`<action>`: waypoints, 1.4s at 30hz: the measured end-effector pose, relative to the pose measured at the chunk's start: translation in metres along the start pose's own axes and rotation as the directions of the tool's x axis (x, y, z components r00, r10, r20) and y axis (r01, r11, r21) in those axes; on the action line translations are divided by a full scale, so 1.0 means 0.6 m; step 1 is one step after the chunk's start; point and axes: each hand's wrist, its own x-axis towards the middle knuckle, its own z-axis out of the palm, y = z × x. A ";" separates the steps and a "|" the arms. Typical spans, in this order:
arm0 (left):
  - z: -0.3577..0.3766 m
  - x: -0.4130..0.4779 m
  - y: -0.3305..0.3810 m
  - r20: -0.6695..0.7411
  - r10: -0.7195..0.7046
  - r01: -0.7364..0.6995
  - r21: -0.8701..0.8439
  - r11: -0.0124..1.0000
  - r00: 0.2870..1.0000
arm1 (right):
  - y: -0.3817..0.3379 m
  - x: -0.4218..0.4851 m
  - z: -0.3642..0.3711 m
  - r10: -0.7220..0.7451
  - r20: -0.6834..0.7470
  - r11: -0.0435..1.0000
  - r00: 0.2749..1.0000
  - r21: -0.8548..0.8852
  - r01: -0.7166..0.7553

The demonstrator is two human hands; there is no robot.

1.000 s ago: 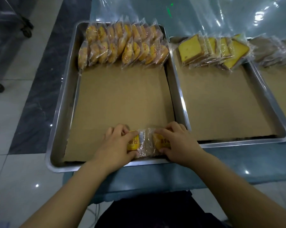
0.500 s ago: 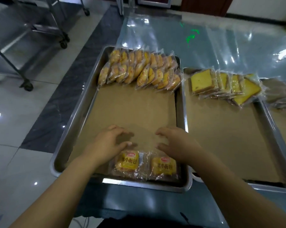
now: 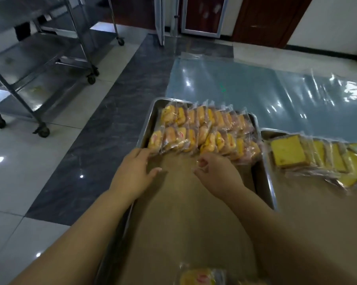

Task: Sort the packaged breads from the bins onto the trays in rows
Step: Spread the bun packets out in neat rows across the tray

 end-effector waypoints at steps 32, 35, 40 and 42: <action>0.061 -0.037 -0.027 0.360 0.294 -0.377 0.186 0.907 0.885 | -0.001 0.031 0.031 0.095 -0.230 0.881 0.969 0.472 0.026; 0.063 -0.060 -0.018 0.366 0.235 -0.341 0.258 0.904 0.900 | 0.033 -0.020 0.016 -0.037 -0.284 0.932 0.958 0.336 0.136; 0.065 -0.098 0.003 0.264 0.142 -0.244 0.408 0.880 0.954 | 0.093 -0.105 0.020 -0.255 -0.251 0.964 0.934 0.009 0.265; 0.071 -0.110 0.009 0.263 0.095 -0.205 0.431 0.879 0.960 | 0.107 -0.134 0.025 -0.298 -0.226 0.953 0.928 -0.022 0.301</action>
